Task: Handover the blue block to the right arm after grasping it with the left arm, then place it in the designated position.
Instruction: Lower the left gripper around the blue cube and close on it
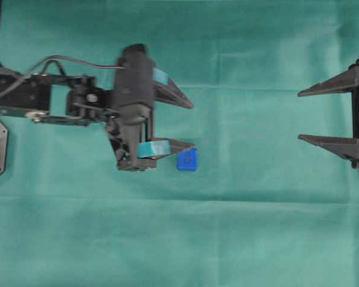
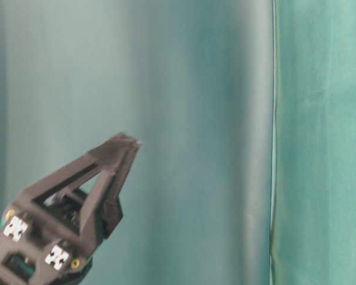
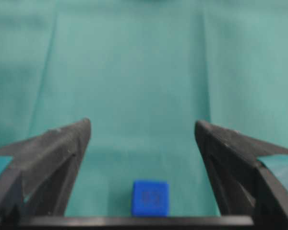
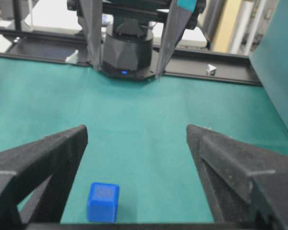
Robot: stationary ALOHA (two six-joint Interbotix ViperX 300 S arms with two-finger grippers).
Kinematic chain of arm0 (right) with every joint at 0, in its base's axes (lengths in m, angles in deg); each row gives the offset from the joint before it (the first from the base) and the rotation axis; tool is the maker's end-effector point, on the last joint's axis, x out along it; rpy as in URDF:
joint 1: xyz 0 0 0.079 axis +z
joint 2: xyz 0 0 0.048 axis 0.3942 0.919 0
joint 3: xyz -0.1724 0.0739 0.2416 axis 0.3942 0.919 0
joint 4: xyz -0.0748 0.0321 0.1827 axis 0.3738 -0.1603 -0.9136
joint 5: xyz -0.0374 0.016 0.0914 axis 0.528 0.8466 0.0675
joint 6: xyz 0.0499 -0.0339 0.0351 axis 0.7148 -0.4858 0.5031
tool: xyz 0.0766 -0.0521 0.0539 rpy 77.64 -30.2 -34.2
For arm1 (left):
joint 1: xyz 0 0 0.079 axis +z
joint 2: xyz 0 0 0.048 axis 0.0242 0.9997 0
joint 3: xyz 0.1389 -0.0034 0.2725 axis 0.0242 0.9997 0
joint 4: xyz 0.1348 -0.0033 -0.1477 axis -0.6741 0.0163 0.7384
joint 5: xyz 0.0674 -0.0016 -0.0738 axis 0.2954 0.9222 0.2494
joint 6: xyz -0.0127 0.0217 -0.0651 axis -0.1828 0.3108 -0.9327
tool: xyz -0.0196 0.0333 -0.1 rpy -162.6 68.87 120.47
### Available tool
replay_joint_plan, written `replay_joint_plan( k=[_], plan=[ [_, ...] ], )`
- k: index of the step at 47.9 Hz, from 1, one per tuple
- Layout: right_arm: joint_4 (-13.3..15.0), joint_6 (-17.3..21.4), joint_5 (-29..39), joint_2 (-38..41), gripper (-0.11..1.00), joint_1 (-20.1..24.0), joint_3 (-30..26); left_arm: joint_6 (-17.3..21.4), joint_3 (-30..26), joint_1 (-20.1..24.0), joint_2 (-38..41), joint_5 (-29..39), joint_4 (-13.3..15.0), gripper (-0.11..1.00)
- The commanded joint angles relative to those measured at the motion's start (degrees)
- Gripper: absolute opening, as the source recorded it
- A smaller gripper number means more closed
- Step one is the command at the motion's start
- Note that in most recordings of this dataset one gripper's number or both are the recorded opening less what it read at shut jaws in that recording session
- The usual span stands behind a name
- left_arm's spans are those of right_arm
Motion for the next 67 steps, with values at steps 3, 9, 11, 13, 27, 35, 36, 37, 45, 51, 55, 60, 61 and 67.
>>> replay_joint_plan(
  k=[3, 9, 11, 13, 27, 35, 36, 37, 45, 51, 55, 60, 61, 67],
  plan=[
    [-0.1, 0.0, -0.3, 0.4, 0.95, -0.2, -1.5, -0.1, -5.8, -0.1, 1.4, 8.2, 0.0, 1.0],
    [-0.1, 0.0, 0.2, 0.5, 0.95, -0.2, -1.6, -0.2, -9.8, -0.3, 3.7, 16.0, 0.0, 1.0],
    [-0.1, 0.0, 0.4, 0.5, 0.95, -0.2, -1.5, -0.3, -10.8, -0.4, 4.3, 18.0, 0.0, 1.0],
    [-0.1, 0.0, 0.4, 0.5, 0.95, -0.2, -1.6, -0.3, -11.7, -0.4, 4.9, 19.7, 0.0, 1.0],
    [-0.1, 0.0, 1.1, 0.5, 0.95, -0.2, -1.5, -0.2, -13.7, -0.5, 6.2, 22.6, 0.0, 1.0],
    [-0.1, 0.0, 1.1, 0.5, 0.95, -0.2, -1.6, -0.3, -13.7, -0.5, 6.2, 22.6, 0.0, 1.0],
    [-0.1, 0.0, 1.1, 0.6, 0.95, -0.2, -1.6, -0.3, -13.7, -0.5, 6.2, 22.6, 0.0, 1.0],
    [-0.1, 0.0, 1.1, 0.6, 0.95, -0.2, -1.6, -0.3, -13.7, -0.5, 6.2, 22.6, 0.0, 1.0],
    [-0.1, 0.0, 1.1, 0.6, 0.95, -0.2, -1.7, -0.3, -13.6, -0.5, 6.2, 22.6, 0.0, 1.0],
    [-0.1, 0.0, 1.1, 0.6, 0.95, -0.2, -1.7, -0.3, -13.5, -0.5, 6.2, 22.6, 0.0, 1.0],
    [0.0, 0.0, 1.1, 0.5, 0.95, -0.2, -1.7, -0.3, -13.5, -0.5, 6.1, 22.6, 0.0, 1.0],
    [0.0, 0.0, 1.1, 0.6, 0.95, -0.2, -1.7, -0.3, -13.5, -0.5, 6.1, 22.6, 0.0, 1.0],
    [0.0, 0.0, 1.1, 0.6, 0.95, -0.2, -1.7, -0.3, -13.5, -0.5, 6.1, 22.6, 0.0, 1.0],
    [0.0, 0.0, 1.1, 0.6, 0.95, -0.2, -1.7, -0.3, -13.4, -0.5, 6.1, 22.6, 0.0, 1.0]
  ],
)
